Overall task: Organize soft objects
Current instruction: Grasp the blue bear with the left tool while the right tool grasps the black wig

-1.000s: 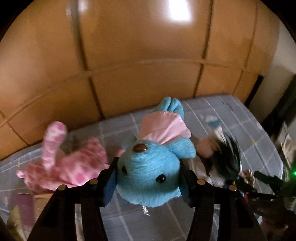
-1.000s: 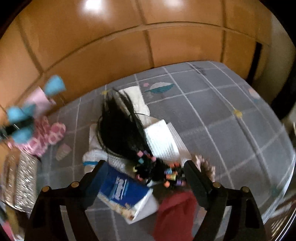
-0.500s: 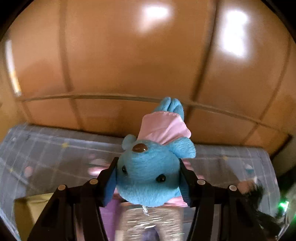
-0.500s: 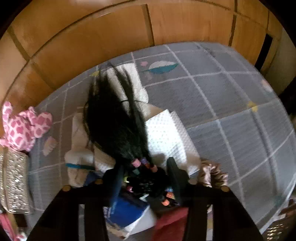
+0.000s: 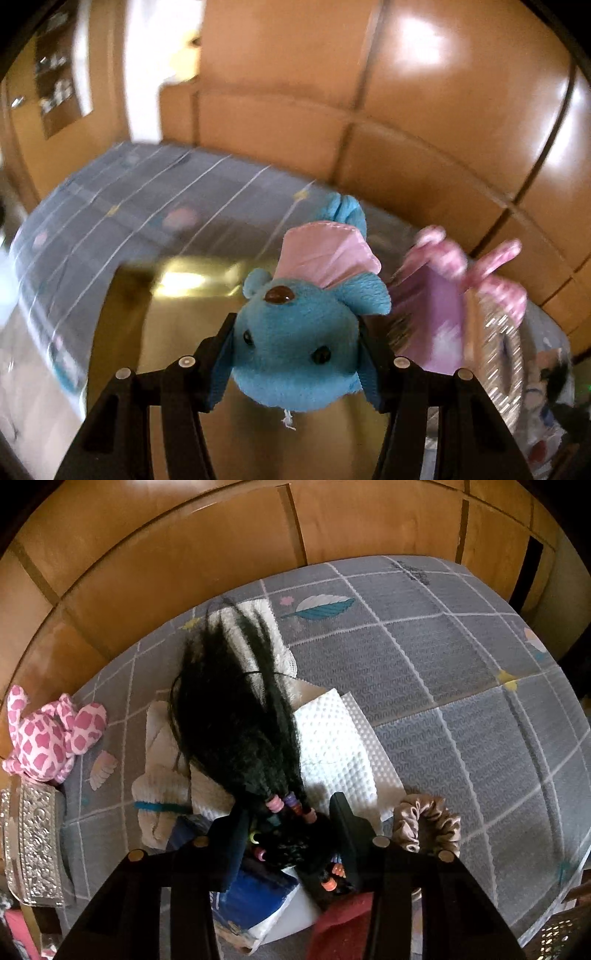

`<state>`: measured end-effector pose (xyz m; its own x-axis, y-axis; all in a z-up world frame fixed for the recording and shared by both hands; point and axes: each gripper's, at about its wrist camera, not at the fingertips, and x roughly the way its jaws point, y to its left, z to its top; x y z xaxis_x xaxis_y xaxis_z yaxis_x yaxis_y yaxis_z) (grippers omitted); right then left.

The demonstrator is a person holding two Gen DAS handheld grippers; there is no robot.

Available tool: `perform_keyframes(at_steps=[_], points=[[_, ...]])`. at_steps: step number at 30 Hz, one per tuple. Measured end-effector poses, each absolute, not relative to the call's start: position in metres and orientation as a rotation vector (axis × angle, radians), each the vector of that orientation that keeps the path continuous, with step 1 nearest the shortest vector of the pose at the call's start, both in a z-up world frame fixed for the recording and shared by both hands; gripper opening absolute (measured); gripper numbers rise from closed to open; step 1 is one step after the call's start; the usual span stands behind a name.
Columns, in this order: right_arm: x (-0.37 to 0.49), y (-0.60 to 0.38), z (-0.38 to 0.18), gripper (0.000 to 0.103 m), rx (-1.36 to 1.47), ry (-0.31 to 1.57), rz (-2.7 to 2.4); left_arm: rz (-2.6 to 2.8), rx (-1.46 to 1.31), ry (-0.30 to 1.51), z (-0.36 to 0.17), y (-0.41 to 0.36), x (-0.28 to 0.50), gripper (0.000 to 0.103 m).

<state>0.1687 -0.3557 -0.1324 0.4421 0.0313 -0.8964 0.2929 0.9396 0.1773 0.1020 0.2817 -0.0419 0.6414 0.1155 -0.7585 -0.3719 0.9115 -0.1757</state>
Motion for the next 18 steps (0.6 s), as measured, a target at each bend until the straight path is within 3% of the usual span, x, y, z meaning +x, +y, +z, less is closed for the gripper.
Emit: perform_keyframes(at_steps=[9,13,18], points=[[0.170,-0.341,-0.136,0.043,0.194,1.129,-0.208,0.381,-0.350,0.929,-0.111,0.300,0.042,0.069],[0.168,-0.335,-0.134,0.040,0.146,1.115,-0.218,0.394,-0.358,0.931,-0.124,0.299,0.037,0.084],[0.165,-0.332,-0.130,0.035,0.129,1.095,-0.226,0.435,-0.337,0.901,-0.118,0.293,0.028,0.085]])
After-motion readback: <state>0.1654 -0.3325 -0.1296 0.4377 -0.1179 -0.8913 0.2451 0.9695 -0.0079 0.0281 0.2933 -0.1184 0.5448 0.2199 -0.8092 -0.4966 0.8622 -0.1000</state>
